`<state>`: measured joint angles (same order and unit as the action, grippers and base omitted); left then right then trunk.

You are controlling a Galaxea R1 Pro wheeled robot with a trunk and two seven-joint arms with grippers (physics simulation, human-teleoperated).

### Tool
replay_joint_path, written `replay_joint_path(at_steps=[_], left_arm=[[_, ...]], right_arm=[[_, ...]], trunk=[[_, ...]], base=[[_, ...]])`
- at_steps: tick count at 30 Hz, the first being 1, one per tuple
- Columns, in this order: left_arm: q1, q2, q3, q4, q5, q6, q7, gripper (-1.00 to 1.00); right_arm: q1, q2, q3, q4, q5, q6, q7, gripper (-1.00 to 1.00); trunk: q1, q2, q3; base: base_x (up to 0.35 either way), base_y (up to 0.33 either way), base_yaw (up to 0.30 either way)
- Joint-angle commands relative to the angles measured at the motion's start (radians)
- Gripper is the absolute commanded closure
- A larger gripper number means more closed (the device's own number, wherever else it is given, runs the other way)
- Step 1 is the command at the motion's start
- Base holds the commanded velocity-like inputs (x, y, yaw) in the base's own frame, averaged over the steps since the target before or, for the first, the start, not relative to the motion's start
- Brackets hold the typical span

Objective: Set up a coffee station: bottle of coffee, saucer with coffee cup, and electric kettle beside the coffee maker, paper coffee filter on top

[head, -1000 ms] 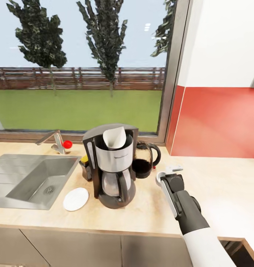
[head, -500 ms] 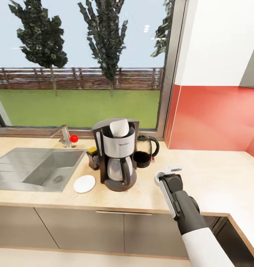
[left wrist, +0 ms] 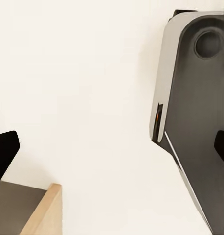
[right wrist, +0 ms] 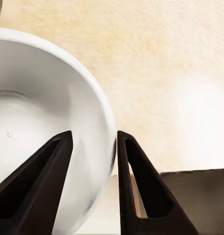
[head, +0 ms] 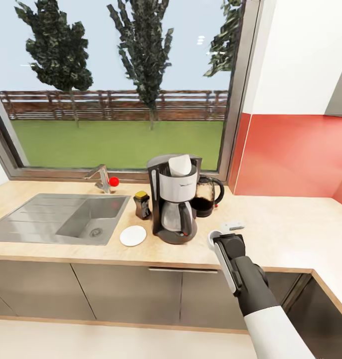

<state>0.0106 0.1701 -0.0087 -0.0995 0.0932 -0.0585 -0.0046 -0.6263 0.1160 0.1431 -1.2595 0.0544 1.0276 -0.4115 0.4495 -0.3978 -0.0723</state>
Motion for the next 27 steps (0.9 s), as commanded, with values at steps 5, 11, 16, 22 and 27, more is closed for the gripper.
replay_joint_path(at_steps=[5, 11, 16, 22, 27], left_arm=[[-0.006, 0.000, -0.001, -0.017, 0.010, -0.001, 0.000, -1.00], [-0.009, 0.000, -0.001, -0.032, 0.010, -0.001, 0.000, -1.00], [-0.009, 0.000, 0.000, -0.034, 0.010, -0.001, 0.000, -1.00], [-0.009, 0.000, 0.000, -0.034, 0.010, -0.001, 0.000, -1.00], [-0.009, 0.000, 0.000, -0.034, 0.010, -0.001, 0.000, -1.00]], right_arm=[[-0.001, -0.001, 0.001, 0.000, 0.005, 0.006, 0.002, 1.00], [-0.001, -0.001, 0.001, 0.000, 0.005, 0.006, 0.002, 1.00], [-0.001, 0.000, 0.001, 0.000, 0.005, 0.006, 0.002, 1.00], [-0.001, 0.000, 0.001, 0.000, 0.005, 0.006, 0.002, 1.00], [-0.001, 0.001, 0.001, 0.000, 0.005, 0.006, 0.002, 1.00]], trunk=[[0.000, -0.002, -0.002], [0.000, -0.002, -0.002], [0.000, -0.002, 0.000], [0.000, -0.002, 0.005], [0.000, -0.002, 0.009]], base=[[-0.041, 0.038, 0.000], [-0.005, 0.005, -0.002], [-0.001, 0.001, -0.140], [-0.035, 0.136, -0.243], [-0.122, 0.266, -0.257]])
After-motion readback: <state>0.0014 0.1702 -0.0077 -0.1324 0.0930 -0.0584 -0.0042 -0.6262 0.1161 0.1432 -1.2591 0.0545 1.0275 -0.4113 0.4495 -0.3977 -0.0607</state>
